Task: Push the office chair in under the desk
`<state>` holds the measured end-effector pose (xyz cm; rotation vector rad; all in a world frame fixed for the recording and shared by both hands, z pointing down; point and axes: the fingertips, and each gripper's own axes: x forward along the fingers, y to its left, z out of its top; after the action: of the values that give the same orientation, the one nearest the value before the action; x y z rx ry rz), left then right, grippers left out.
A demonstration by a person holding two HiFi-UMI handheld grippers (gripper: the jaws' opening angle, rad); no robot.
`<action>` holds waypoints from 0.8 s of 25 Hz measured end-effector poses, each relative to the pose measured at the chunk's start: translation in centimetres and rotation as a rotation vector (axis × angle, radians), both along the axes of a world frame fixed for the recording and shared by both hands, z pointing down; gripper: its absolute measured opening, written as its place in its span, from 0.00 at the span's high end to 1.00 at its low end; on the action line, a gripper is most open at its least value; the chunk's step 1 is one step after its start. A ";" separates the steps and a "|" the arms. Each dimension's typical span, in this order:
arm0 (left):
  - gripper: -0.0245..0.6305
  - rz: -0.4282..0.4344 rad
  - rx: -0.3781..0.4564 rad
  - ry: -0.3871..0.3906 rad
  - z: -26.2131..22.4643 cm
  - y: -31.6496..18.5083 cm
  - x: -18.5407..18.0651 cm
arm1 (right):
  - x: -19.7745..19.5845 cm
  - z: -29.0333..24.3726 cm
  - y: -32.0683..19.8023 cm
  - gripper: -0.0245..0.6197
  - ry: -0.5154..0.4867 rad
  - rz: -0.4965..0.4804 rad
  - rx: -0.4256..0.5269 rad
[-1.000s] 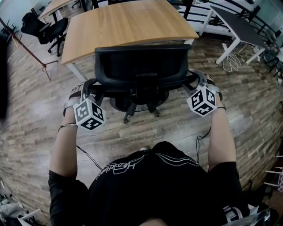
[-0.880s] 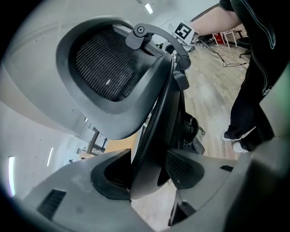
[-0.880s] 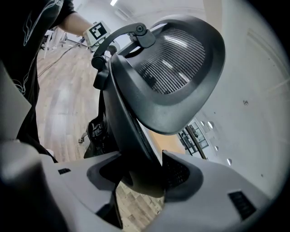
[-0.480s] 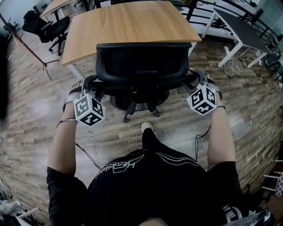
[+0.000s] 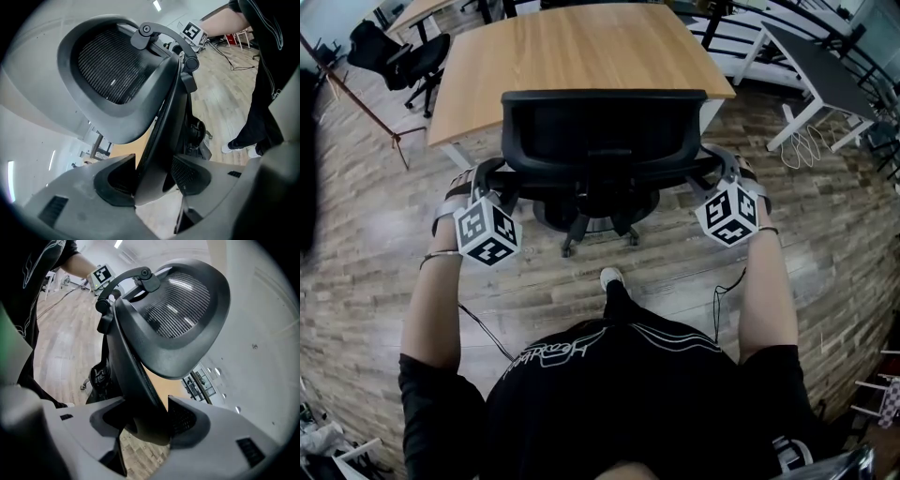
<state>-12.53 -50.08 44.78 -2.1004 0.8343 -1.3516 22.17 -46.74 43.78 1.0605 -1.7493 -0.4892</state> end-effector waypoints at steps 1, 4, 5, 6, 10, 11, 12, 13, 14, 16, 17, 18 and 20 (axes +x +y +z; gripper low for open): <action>0.61 -0.002 0.000 0.001 0.0 -1.0 0.1 | 0.1 0.0 -1.0 0.54 0.001 0.001 0.000; 0.61 -0.003 -0.004 0.000 0.0 -3.0 0.5 | 0.5 0.0 -3.0 0.54 0.001 0.003 -0.002; 0.61 -0.004 -0.006 -0.001 0.0 -3.5 0.6 | 0.6 0.0 -3.6 0.54 0.001 0.002 -0.003; 0.61 -0.006 -0.007 -0.001 0.0 -4.1 0.6 | 0.6 0.0 -4.2 0.54 0.001 0.000 -0.003; 0.61 -0.017 -0.002 0.004 -0.1 -6.5 0.4 | 0.5 0.0 -6.8 0.54 0.003 -0.004 -0.008; 0.61 -0.019 -0.003 0.004 -0.1 -7.1 0.5 | 0.5 0.0 -7.4 0.54 0.003 -0.005 -0.008; 0.61 -0.021 -0.005 0.004 -0.1 -7.6 0.5 | 0.5 -0.1 -8.1 0.54 0.004 -0.006 -0.010; 0.61 -0.022 -0.006 0.004 -0.1 -8.2 0.5 | 0.6 -0.1 -8.7 0.54 0.004 -0.007 -0.011; 0.61 -0.024 -0.007 0.004 -0.2 -8.7 0.6 | 0.6 -0.2 -9.3 0.54 0.005 -0.008 -0.012; 0.61 -0.027 -0.007 0.005 -0.3 -9.8 0.6 | 0.6 -0.3 -10.4 0.55 0.005 -0.010 -0.013; 0.61 -0.028 -0.006 0.006 -0.3 -10.3 0.6 | 0.6 -0.3 -11.0 0.54 0.005 -0.012 -0.013; 0.61 -0.029 -0.005 0.006 -0.3 -10.8 0.6 | 0.7 -0.3 -11.6 0.54 0.005 -0.013 -0.012; 0.61 -0.032 -0.003 0.007 -0.3 -11.9 0.8 | 0.8 -0.3 -12.6 0.54 0.004 -0.015 -0.010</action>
<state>-11.72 -61.94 44.52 -2.1040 0.8724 -1.3637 23.02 -59.36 43.49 1.0391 -1.7555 -0.4916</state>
